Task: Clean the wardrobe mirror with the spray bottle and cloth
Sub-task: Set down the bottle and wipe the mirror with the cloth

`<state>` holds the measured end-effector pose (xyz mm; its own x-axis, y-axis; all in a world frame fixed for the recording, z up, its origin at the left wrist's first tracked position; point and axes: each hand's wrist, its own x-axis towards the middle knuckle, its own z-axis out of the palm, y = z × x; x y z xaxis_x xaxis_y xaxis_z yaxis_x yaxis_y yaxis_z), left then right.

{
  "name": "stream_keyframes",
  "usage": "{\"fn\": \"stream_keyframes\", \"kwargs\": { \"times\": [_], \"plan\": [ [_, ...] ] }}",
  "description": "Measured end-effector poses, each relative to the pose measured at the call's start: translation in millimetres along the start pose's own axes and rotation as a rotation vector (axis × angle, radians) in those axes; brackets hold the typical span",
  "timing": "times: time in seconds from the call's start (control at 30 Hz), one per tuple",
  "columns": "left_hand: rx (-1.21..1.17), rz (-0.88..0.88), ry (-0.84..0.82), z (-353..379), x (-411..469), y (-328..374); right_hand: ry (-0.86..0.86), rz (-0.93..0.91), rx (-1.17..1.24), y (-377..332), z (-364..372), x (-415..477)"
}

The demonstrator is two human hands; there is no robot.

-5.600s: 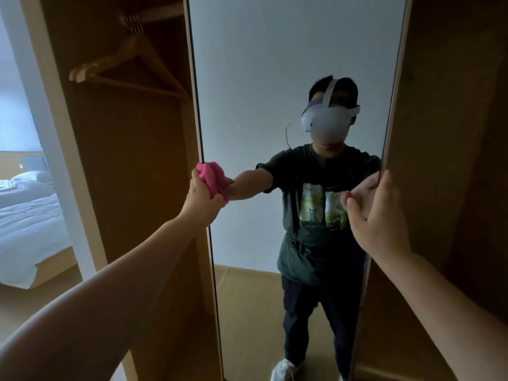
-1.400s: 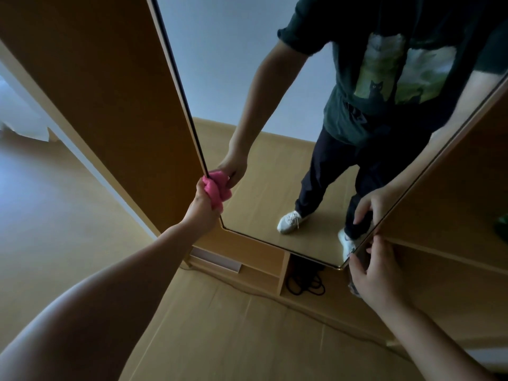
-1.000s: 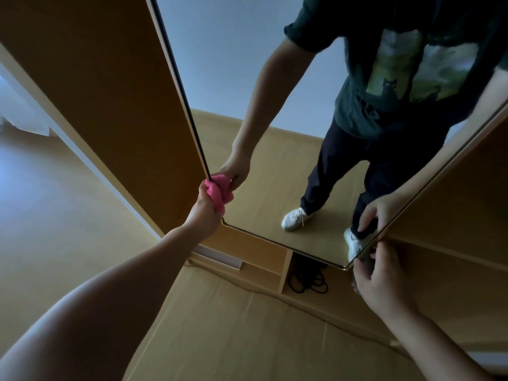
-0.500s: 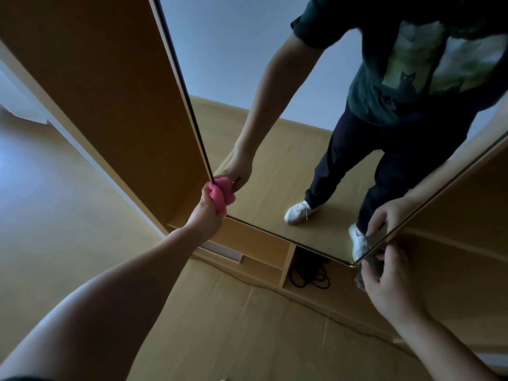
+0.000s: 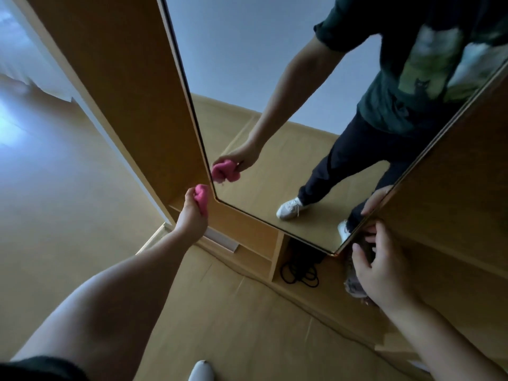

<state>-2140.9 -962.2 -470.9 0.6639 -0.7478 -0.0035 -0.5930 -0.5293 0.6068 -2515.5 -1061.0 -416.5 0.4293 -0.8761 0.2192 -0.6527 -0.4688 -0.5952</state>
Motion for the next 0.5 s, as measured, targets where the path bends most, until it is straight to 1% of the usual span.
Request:
{"fn": "stream_keyframes", "kwargs": {
  "times": [0.1,0.17,0.23,0.3,0.33,0.4,0.43,0.5],
  "plan": [
    [-0.086,-0.187,0.03,4.2,-18.7,2.8,-0.045,0.008,0.008,1.7,-3.3,-1.5],
    [-0.117,-0.197,0.018,5.4,-27.6,6.4,-0.06,0.01,-0.002,3.8,-2.1,-1.8],
    [-0.243,-0.237,0.032,13.3,-30.8,6.8,-0.065,0.014,-0.01,5.2,1.0,-0.3],
    [-0.32,-0.278,0.026,22.2,-26.1,5.7,-0.06,0.019,-0.013,6.7,7.2,-0.1],
    [-0.357,-0.316,0.01,26.4,-21.0,5.8,-0.058,0.024,-0.01,7.7,11.1,-0.7],
    [-0.466,-0.449,-0.069,36.4,-11.0,7.1,-0.049,0.033,0.003,11.6,20.2,-3.1],
    [-0.466,-0.47,-0.092,42.1,-7.4,7.5,-0.043,0.035,0.013,14.3,24.7,-4.6],
    [-0.451,-0.446,-0.079,54.2,-2.0,6.8,-0.034,0.039,0.036,18.5,33.4,-4.5]
  ]
}}
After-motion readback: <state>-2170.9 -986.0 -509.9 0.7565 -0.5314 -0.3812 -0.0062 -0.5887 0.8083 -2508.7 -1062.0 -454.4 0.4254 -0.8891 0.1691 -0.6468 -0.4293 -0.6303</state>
